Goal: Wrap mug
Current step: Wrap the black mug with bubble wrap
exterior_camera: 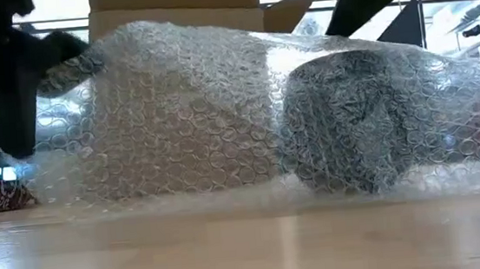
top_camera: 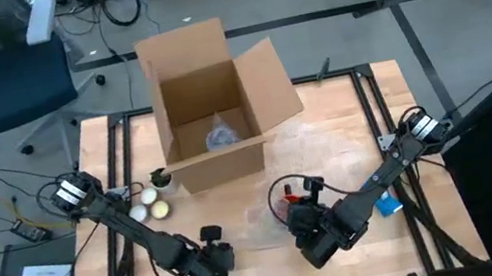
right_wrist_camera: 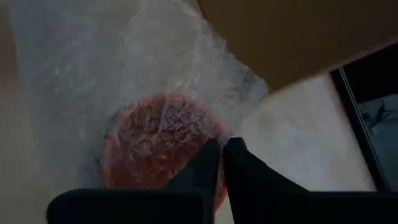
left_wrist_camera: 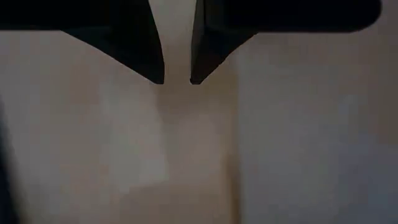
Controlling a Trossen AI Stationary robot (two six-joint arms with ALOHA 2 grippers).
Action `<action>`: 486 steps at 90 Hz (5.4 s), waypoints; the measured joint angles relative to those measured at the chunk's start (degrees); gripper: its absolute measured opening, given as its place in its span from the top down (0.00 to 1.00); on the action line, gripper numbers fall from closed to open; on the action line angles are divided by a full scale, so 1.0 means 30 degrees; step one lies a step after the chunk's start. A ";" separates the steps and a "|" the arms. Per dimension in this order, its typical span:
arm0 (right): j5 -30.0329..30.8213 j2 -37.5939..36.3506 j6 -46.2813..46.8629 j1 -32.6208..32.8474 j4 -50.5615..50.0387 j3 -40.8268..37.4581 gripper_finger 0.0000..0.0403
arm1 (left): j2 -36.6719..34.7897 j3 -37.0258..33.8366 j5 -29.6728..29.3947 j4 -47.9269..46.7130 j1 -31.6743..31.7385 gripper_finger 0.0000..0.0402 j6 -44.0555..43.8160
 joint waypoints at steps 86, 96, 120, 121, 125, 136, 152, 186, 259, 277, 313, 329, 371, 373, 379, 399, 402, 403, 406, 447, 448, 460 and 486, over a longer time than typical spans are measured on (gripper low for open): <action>-0.6265 -0.0369 -0.0951 0.1902 0.8158 0.0000 0.76 | -0.1530 0.2640 -0.2815 -0.2067 -0.1165 0.84 -0.0435; -0.6275 -0.1128 0.0908 0.1887 0.5934 0.0000 0.75 | -0.1449 0.2954 -0.3340 0.0450 -0.1798 0.84 0.0789; -0.6276 -0.2747 0.5422 0.2308 0.0205 0.0007 0.75 | 0.0754 0.2280 -0.2473 0.5166 -0.1641 0.84 0.3035; -0.6283 -0.2746 0.5602 0.2326 -0.0092 0.0007 0.75 | 0.0886 0.2264 -0.2416 0.5138 -0.1606 0.84 0.2997; -0.6387 -0.2739 0.6394 0.2407 -0.1207 0.0007 0.75 | 0.1319 0.2199 -0.2218 0.5001 -0.1443 0.84 0.2846; -0.7056 -0.2732 0.8402 0.2561 -0.3377 -0.0149 0.76 | 0.2331 0.1938 -0.1688 0.5176 -0.0953 0.84 0.2497; -0.7930 -0.2703 0.9245 0.2667 -0.2788 -0.1132 0.76 | 0.3578 0.1938 -0.0950 0.5116 -0.0284 0.84 0.2197; -0.9309 -0.2685 0.9537 0.2667 0.0491 -0.3251 0.76 | 0.3891 0.1967 -0.2511 -0.1081 0.1044 0.84 0.1957; -0.7963 -0.2674 0.9800 0.2182 0.0662 -0.6156 0.76 | 0.3861 0.2980 -0.3055 -0.6946 0.0841 0.84 -0.0978; -0.8288 -0.2674 0.7901 0.1157 0.0880 -0.6156 0.76 | 0.3825 0.3930 -0.3653 -0.4443 0.0430 0.84 0.0133; -1.0288 -0.2674 0.4133 -0.0379 0.1454 -0.5607 0.76 | 0.3708 0.1024 -0.3021 -0.4236 0.1069 0.84 0.0407; -1.0316 -0.2674 0.2935 -0.0204 0.2559 -0.5319 0.76 | 0.3599 0.0930 -0.3341 -0.6114 0.1186 0.84 0.0348; -0.9281 -0.2674 -0.2042 -0.1494 0.4357 -0.5319 0.76 | 0.0792 0.0874 -0.2361 -0.7703 0.0459 0.84 -0.1205; -0.9333 -0.2674 -0.2388 -0.1643 0.4436 -0.5319 0.76 | 0.0509 0.0882 -0.2389 -0.7681 0.0459 0.84 -0.1344; -0.9562 -0.2674 -0.3411 -0.2068 0.4573 -0.5319 0.75 | -0.0265 0.0878 -0.2465 -0.7364 0.0459 0.84 -0.1707; -1.1784 -0.2674 -0.7103 -0.3741 0.4508 -0.5319 0.73 | -0.1144 0.0896 -0.2461 -0.3725 0.0459 0.84 -0.1939; -1.1947 -0.2703 -0.7646 -0.3982 0.4476 -0.5319 0.73 | -0.1140 0.0896 -0.2447 -0.3302 0.0459 0.84 -0.1947; -1.1986 -0.2720 -0.7848 -0.4058 0.4455 -0.5319 0.72 | -0.1137 0.0896 -0.2441 -0.3166 0.0459 0.84 -0.1964; -1.2007 -0.2785 -0.8457 -0.4284 0.4383 -0.5319 0.72 | -0.1137 0.0876 -0.2440 -0.2743 0.0459 0.84 -0.2046; -1.4751 -0.3595 -1.4117 -0.7680 0.5729 -0.5311 0.59 | -0.1122 -0.1940 -0.2474 0.1478 0.0854 0.84 -0.3292; -1.4881 -0.3576 -1.4276 -0.7746 0.5802 -0.5311 0.58 | -0.1122 -0.2038 -0.2469 0.1574 0.0875 0.84 -0.3302; -1.5671 -0.3586 -1.5152 -0.8381 0.6856 -0.5311 0.56 | -0.1115 -0.3124 -0.2599 0.2971 0.1009 0.84 -0.3552; -1.9198 -0.2483 -1.5020 -0.8673 0.7232 -0.5311 0.59 | -0.1115 -0.4484 -0.4627 0.4930 0.1136 0.84 -0.3606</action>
